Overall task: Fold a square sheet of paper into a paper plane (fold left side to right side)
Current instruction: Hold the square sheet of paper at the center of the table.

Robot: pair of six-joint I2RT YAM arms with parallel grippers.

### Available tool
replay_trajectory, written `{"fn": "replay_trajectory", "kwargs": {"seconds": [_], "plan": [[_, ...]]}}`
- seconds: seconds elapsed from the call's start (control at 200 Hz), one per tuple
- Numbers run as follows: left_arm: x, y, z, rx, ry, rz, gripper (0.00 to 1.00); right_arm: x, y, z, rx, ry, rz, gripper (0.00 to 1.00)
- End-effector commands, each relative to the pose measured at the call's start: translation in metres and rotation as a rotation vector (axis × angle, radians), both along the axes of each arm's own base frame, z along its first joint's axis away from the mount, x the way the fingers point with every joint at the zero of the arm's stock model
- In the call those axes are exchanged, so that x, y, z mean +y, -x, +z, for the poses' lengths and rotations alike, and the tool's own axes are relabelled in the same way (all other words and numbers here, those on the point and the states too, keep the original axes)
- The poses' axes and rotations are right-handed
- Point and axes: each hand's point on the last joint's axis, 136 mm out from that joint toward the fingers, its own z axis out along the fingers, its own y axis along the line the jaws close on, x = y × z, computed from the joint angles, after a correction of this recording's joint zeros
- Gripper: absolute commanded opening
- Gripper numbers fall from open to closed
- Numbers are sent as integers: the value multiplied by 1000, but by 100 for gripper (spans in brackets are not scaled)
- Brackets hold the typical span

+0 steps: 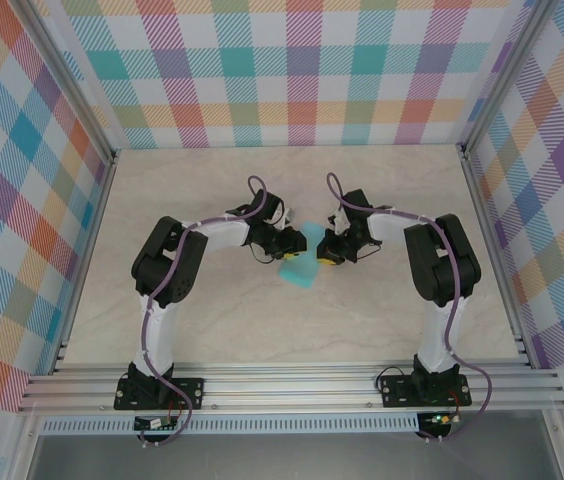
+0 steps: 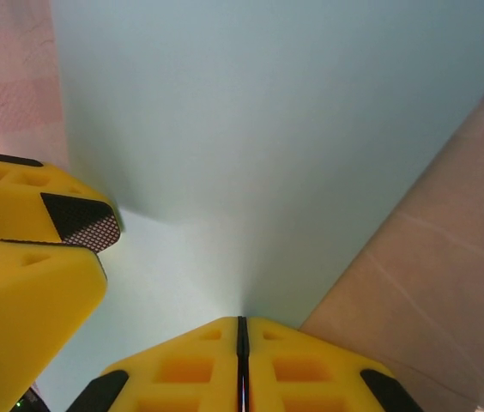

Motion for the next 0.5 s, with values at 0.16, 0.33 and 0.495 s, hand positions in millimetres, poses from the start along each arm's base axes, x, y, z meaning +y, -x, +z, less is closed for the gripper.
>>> {"fn": "replay_trajectory", "kwargs": {"seconds": [0.16, 0.33, 0.495], "plan": [[14, 23, -32, 65, -105, -12, 33, -3, -50, 36, -101, -37, -61, 7], [13, 23, -29, 57, -103, -13, 33, 15, -71, 22, -68, -88, -67, 7], [13, 23, -28, 56, -102, -16, 33, 35, -74, 11, -45, -103, -19, 7]]}}
